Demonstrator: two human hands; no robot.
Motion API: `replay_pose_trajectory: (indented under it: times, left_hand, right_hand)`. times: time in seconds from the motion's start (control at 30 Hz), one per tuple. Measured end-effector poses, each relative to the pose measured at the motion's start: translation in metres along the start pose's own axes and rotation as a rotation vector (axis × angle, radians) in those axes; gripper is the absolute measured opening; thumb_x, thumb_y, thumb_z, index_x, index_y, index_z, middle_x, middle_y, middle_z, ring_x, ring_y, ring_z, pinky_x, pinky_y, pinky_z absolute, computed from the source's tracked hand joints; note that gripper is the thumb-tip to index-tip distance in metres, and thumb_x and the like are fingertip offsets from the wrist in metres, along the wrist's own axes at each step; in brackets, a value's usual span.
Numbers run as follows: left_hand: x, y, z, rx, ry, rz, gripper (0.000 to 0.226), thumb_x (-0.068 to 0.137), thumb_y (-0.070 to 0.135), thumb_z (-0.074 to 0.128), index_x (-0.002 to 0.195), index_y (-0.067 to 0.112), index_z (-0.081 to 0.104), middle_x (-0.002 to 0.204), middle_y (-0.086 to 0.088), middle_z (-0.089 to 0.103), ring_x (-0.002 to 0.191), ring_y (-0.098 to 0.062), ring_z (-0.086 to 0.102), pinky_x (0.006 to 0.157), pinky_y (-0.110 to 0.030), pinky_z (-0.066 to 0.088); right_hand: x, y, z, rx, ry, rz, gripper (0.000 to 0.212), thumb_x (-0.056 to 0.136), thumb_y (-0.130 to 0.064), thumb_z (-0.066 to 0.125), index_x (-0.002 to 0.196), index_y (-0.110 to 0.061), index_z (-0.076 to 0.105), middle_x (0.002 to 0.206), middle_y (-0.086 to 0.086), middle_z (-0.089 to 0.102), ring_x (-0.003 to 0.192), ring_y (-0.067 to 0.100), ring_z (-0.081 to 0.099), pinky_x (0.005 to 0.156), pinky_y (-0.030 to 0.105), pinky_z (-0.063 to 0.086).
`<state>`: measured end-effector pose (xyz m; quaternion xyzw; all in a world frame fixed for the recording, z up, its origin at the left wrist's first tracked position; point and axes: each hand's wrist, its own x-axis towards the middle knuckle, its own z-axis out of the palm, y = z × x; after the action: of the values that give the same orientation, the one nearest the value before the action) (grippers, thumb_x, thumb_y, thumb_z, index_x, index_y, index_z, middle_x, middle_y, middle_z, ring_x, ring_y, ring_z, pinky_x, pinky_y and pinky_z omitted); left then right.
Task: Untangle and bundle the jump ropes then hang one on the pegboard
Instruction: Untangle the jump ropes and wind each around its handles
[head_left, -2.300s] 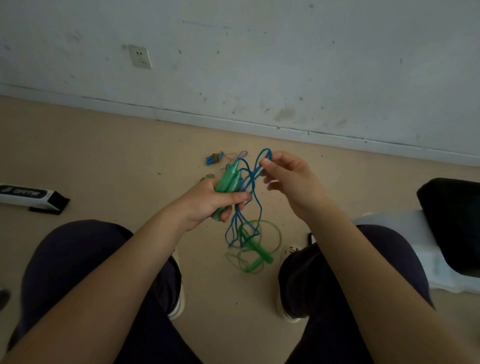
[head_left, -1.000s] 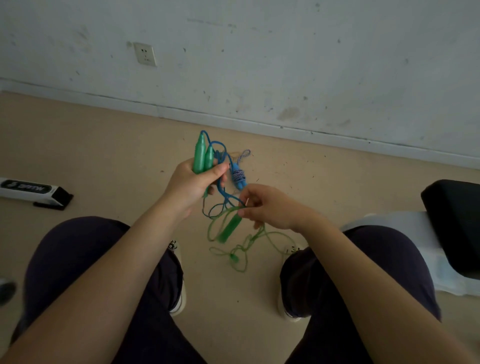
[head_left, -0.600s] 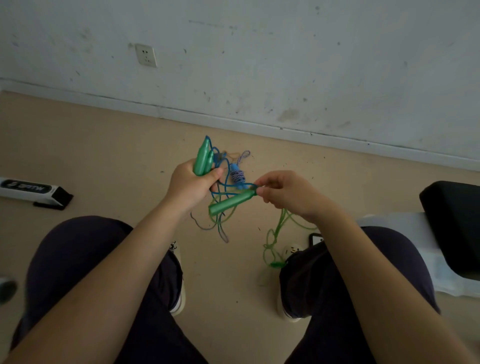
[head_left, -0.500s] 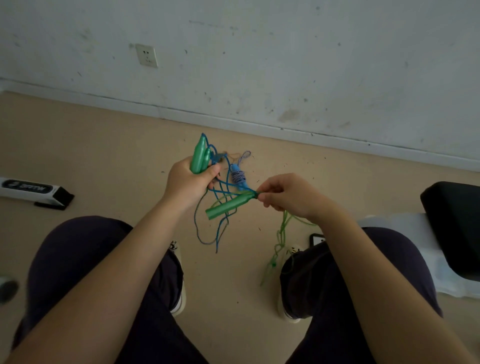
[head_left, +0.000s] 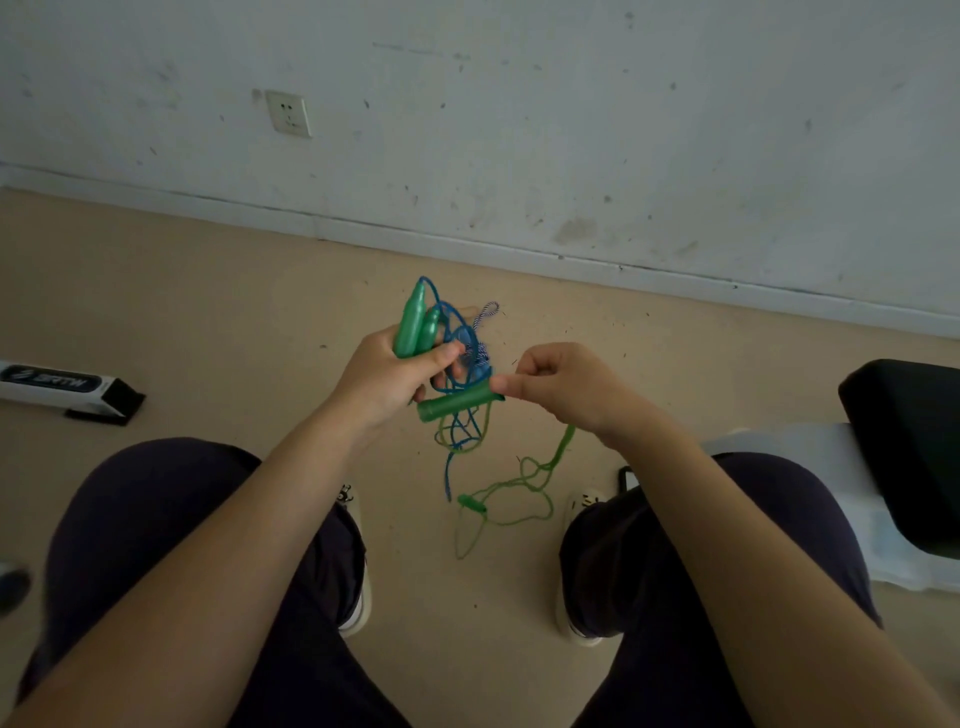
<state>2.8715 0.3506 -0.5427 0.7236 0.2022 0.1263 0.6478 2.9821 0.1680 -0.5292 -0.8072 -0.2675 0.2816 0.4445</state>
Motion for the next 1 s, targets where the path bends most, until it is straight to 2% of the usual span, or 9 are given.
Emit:
replay_pose_trajectory:
  times: [0.1, 0.27, 0.37, 0.43, 0.53, 0.63, 0.73, 0.87, 1.0]
  left_hand:
    - [0.001, 0.002, 0.000, -0.024, 0.113, -0.025, 0.012, 0.093, 0.016, 0.070, 0.080, 0.015, 0.067, 0.071, 0.004, 0.071, 0.062, -0.009, 0.059, 0.049, -0.018, 0.044]
    - [0.001, 0.005, -0.001, -0.119, 0.171, -0.064, 0.010, 0.093, 0.015, 0.069, 0.090, 0.005, 0.071, 0.076, -0.007, 0.066, 0.058, -0.009, 0.056, 0.053, -0.025, 0.042]
    - [0.000, 0.006, -0.001, -0.144, 0.170, -0.036, 0.011, 0.094, 0.012, 0.066, 0.087, 0.005, 0.071, 0.080, -0.013, 0.067, 0.059, -0.012, 0.056, 0.054, -0.027, 0.042]
    - [0.001, 0.007, -0.003, -0.179, 0.202, -0.024, 0.009, 0.094, 0.011, 0.065, 0.089, 0.005, 0.069, 0.077, -0.004, 0.071, 0.055, -0.009, 0.056, 0.050, -0.022, 0.042]
    - [0.003, 0.007, -0.006, -0.188, 0.233, -0.028, 0.007, 0.094, 0.012, 0.066, 0.091, 0.006, 0.068, 0.071, 0.004, 0.072, 0.052, -0.008, 0.055, 0.047, -0.020, 0.042]
    - [0.002, 0.003, -0.006, -0.160, 0.172, -0.057, 0.013, 0.094, 0.013, 0.067, 0.096, 0.000, 0.068, 0.072, 0.002, 0.072, 0.057, -0.012, 0.058, 0.050, -0.023, 0.044]
    - [-0.001, 0.002, -0.003, -0.156, 0.035, -0.083, 0.016, 0.093, 0.016, 0.069, 0.096, 0.001, 0.070, 0.079, -0.003, 0.074, 0.064, -0.014, 0.063, 0.053, -0.024, 0.048]
    - [-0.003, 0.004, -0.003, -0.175, -0.053, -0.097, 0.014, 0.091, 0.017, 0.071, 0.098, 0.004, 0.071, 0.084, -0.005, 0.076, 0.068, -0.014, 0.066, 0.054, -0.023, 0.051]
    - [-0.008, 0.009, 0.006, -0.249, -0.174, -0.132, 0.017, 0.080, 0.023, 0.075, 0.092, 0.011, 0.075, 0.083, -0.002, 0.075, 0.074, -0.011, 0.068, 0.056, -0.022, 0.052]
  right_hand:
    - [0.000, -0.001, -0.001, 0.130, 0.088, 0.011, 0.037, 0.085, -0.042, 0.073, 0.070, -0.012, 0.057, 0.046, -0.013, 0.038, 0.040, 0.004, 0.030, 0.040, 0.017, 0.027]
    - [0.000, -0.003, -0.008, 0.375, 0.192, 0.062, 0.040, 0.086, -0.043, 0.071, 0.064, -0.017, 0.049, 0.045, -0.008, 0.033, 0.041, 0.010, 0.023, 0.044, 0.023, 0.021]
    - [-0.001, -0.003, -0.013, 0.238, 0.171, 0.050, 0.048, 0.074, -0.057, 0.074, 0.062, -0.016, 0.052, 0.042, -0.010, 0.034, 0.038, 0.009, 0.024, 0.040, 0.020, 0.024]
    - [-0.003, -0.001, -0.014, 0.027, 0.098, 0.065, 0.052, 0.067, -0.065, 0.073, 0.062, -0.014, 0.060, 0.043, -0.011, 0.036, 0.038, 0.007, 0.027, 0.038, 0.017, 0.027]
    - [0.000, 0.005, -0.016, -0.153, 0.158, 0.067, 0.047, 0.078, -0.057, 0.072, 0.071, -0.011, 0.069, 0.050, -0.007, 0.043, 0.043, 0.007, 0.035, 0.043, 0.019, 0.032]
    - [0.004, 0.010, -0.017, -0.160, 0.257, 0.039, 0.042, 0.085, -0.052, 0.068, 0.074, -0.011, 0.068, 0.057, -0.004, 0.050, 0.047, 0.009, 0.043, 0.048, 0.023, 0.038]
    - [0.004, 0.014, -0.010, -0.200, 0.174, 0.082, 0.034, 0.087, -0.050, 0.067, 0.085, -0.017, 0.068, 0.074, -0.003, 0.065, 0.063, 0.009, 0.061, 0.058, 0.022, 0.048]
    - [0.005, 0.009, -0.003, -0.212, 0.239, -0.034, 0.018, 0.089, -0.039, 0.069, 0.096, -0.024, 0.067, 0.090, -0.012, 0.065, 0.081, -0.002, 0.060, 0.077, 0.023, 0.053]
    - [-0.002, -0.002, 0.005, 0.104, -0.074, -0.087, 0.021, 0.078, -0.043, 0.079, 0.094, -0.030, 0.072, 0.095, -0.005, 0.075, 0.095, 0.012, 0.070, 0.095, 0.041, 0.054]
